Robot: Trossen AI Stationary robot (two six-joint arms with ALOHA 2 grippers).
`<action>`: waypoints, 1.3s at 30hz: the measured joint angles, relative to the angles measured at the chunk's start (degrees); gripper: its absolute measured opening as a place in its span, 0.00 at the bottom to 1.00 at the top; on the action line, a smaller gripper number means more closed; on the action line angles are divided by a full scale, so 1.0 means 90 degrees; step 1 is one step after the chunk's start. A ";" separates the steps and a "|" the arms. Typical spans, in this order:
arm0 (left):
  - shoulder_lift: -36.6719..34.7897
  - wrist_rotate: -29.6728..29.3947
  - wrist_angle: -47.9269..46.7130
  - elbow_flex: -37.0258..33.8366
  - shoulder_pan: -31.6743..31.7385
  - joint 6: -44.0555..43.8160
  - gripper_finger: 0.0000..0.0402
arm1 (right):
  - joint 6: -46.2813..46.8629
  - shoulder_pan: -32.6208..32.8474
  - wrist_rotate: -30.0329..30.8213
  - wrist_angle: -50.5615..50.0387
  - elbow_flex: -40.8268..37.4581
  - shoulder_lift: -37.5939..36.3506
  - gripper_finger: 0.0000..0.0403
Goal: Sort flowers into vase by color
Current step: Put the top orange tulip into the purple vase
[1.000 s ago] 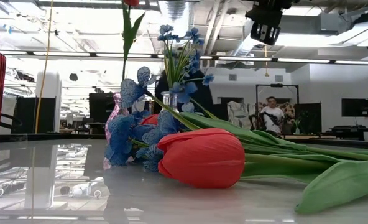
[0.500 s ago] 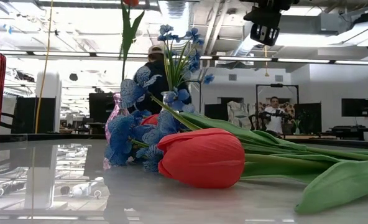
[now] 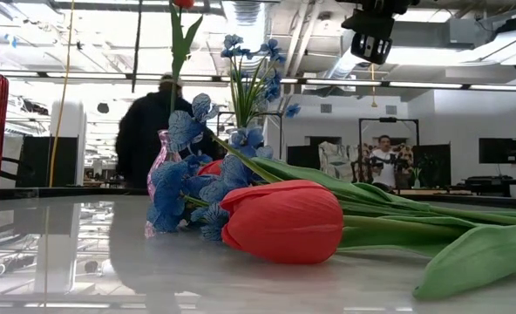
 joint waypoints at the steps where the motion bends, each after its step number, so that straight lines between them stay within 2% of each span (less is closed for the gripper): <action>1: -0.0019 -0.0060 -0.0475 0.0000 0.0028 -0.0493 0.00 | 0.0000 0.0000 0.0000 0.0000 0.0000 0.0000 0.39; 5: -0.0095 -0.0232 -0.2291 0.0000 0.0182 -0.2449 0.00 | 0.0000 0.0000 0.0107 0.0000 0.0000 0.0000 0.39; 8: -0.0094 -0.0295 -0.3157 -0.0012 0.0349 -0.3486 0.00 | -0.0001 0.0000 0.0204 0.0000 0.0000 0.0000 0.39; 18: -0.0089 -0.0340 -0.3185 -0.0832 0.0999 -0.4726 0.00 | 0.0000 0.0000 0.0209 0.0000 0.0000 0.0000 0.39; 23: -0.0094 -0.0343 -0.3166 -0.1075 0.1062 -0.5262 0.00 | 0.0000 0.0000 0.0209 0.0000 0.0000 0.0000 0.39; 31: -0.0142 -0.0328 -0.3138 -0.1025 0.0852 -0.5443 0.00 | 0.0017 -0.0005 0.0209 0.0004 0.0000 0.0000 0.39; 39: -0.0142 -0.0329 -0.2975 -0.0431 0.0208 -0.4722 0.00 | 0.0017 -0.0005 0.0209 0.0004 0.0000 0.0000 0.39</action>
